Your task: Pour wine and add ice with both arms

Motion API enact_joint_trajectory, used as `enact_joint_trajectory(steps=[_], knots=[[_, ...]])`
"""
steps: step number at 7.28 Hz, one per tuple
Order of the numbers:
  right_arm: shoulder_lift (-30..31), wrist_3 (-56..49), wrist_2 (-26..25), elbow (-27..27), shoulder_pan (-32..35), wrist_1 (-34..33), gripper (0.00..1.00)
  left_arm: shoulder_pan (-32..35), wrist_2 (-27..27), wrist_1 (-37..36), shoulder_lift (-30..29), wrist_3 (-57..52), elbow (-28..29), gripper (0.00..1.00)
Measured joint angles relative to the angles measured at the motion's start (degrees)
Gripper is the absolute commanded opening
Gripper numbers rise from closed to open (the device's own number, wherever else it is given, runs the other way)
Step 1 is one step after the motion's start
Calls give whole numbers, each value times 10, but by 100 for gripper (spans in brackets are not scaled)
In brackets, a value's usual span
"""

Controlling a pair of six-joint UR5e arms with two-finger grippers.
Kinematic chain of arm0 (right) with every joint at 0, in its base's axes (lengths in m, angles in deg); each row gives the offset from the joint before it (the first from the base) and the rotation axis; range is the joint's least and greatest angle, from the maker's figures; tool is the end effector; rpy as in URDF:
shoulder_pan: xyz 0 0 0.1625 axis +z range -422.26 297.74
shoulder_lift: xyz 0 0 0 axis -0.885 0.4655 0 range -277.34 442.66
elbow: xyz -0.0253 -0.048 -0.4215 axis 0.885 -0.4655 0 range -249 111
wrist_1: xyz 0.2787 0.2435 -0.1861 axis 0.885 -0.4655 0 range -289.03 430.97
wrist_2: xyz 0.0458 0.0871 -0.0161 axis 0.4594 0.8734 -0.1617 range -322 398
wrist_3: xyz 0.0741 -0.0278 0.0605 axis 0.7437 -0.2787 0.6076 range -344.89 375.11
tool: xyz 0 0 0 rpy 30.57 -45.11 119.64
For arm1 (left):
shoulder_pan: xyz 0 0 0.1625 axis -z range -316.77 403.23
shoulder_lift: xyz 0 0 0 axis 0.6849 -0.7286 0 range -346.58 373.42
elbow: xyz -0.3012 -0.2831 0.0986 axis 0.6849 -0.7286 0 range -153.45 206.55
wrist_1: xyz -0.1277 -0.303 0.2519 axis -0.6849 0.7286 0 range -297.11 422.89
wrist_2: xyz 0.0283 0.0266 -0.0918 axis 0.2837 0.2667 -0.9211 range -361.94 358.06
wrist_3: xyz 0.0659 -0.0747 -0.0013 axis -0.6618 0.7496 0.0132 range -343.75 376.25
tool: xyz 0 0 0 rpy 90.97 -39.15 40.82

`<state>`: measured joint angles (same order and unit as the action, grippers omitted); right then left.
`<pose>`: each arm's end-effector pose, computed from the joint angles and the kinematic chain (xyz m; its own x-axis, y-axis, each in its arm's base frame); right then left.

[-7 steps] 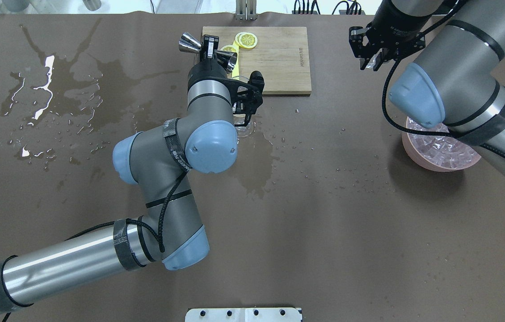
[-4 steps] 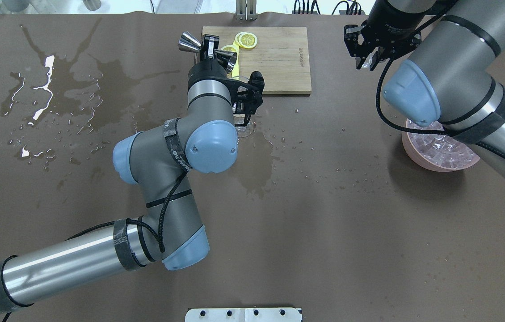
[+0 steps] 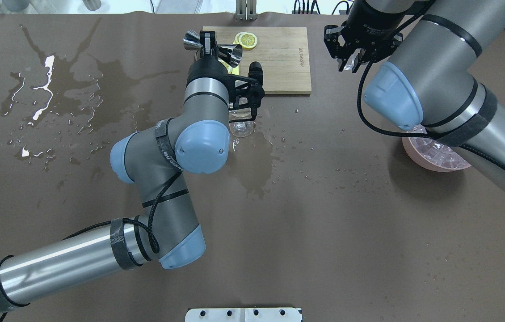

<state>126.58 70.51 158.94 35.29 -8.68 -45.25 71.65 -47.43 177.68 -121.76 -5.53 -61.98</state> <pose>-0.3083 -0.5559 0.1310 0.6991 0.1269 0.7037 -0.1479 0.9885 -0.0312 0.5080 -0.5059 0.1244 0.7283 0.3587 0.5838 -0.6381 0.0446 0.7687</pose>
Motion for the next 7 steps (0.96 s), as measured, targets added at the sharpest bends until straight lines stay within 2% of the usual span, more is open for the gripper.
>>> enact_joint_trajectory(steps=[2,4,7], knots=[[-15,7,0,-1,-8,-13,4,37,-92,6,5,92,-1,0],[-24,9,-1,-2,-15,-16,4,91,-199,22,36,161,-4,0],[-36,6,-6,-11,-24,-16,4,156,-287,138,137,203,-6,0]])
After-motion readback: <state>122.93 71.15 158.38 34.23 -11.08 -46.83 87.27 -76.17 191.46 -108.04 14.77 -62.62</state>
